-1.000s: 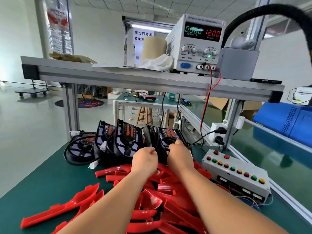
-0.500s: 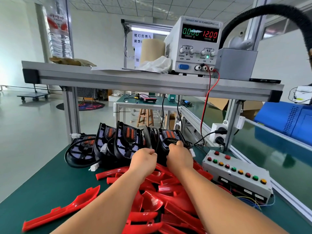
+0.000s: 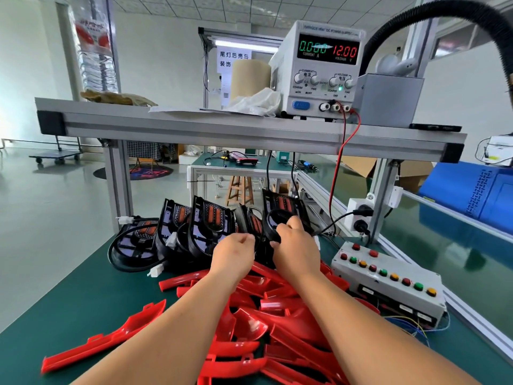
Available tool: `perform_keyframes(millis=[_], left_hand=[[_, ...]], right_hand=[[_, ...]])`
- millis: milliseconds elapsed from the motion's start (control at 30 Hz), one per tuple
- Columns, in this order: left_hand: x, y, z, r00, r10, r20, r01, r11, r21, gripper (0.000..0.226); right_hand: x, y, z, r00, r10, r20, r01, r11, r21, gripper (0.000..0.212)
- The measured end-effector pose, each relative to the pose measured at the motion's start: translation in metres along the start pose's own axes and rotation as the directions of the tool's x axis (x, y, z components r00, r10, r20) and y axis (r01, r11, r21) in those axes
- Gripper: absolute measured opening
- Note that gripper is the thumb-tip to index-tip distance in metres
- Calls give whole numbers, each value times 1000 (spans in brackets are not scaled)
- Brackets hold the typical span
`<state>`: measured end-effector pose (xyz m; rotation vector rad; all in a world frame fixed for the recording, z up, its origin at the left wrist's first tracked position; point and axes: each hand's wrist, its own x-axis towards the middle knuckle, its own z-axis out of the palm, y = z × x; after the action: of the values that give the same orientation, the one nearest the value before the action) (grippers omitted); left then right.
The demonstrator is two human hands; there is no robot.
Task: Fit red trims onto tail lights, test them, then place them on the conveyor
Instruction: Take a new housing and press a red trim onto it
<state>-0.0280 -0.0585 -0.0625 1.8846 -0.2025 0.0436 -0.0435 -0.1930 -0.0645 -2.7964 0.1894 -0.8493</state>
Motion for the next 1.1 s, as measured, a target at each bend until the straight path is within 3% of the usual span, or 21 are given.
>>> perform_keyframes(millis=[133,233,300,400,533,600,667,733,800,867,933,1000,1100], left_hand=[[-4,16,-7,998,40,-46,-43,996,-75,36],[-3,21,-12,998,-20,60,38,944,-327,54],[-6,20,-15,980,-92,178,176,822,-541,55],[-17,12,-17,964,-194,184,267,667,-696,55],[-32,-1,-26,940,-231,250,332,466,-820,48],[-39,-5,-38,936,-230,267,343,422,-839,46],[-45,-6,-53,943,-221,249,318,375,-871,38],[-53,-5,-62,947,-203,249,303,303,-904,30],[-67,-2,-61,946,-158,283,311,202,-929,32],[-83,3,-48,942,-90,322,331,118,-936,35],[-98,9,-33,942,-45,333,336,100,-937,35],[-109,14,-20,952,-31,306,307,104,-946,40],[-117,6,-20,954,-3,300,296,180,-938,61]], right_hand=[[-18,-15,-24,997,-61,-56,62,998,18,17],[-43,-31,-38,984,-162,-76,165,986,26,8],[-63,-40,-41,969,-238,-72,238,971,-4,16],[-82,-48,-41,954,-291,-77,291,957,-15,19],[-95,-35,-37,942,-322,-92,335,918,211,20],[-98,-29,-40,960,-220,-173,269,893,361,27],[-94,-22,-44,986,44,-160,45,855,517,35],[-80,-15,-48,932,362,6,-261,659,705,36],[-70,-14,-50,842,497,212,-425,367,828,35],[-68,-27,-49,821,440,364,-432,62,900,39],[-72,-44,-50,864,255,433,-404,-160,901,53],[-77,-55,-46,908,137,395,-371,-173,912,65],[-71,-52,-54,945,166,283,-269,-102,958,49]])
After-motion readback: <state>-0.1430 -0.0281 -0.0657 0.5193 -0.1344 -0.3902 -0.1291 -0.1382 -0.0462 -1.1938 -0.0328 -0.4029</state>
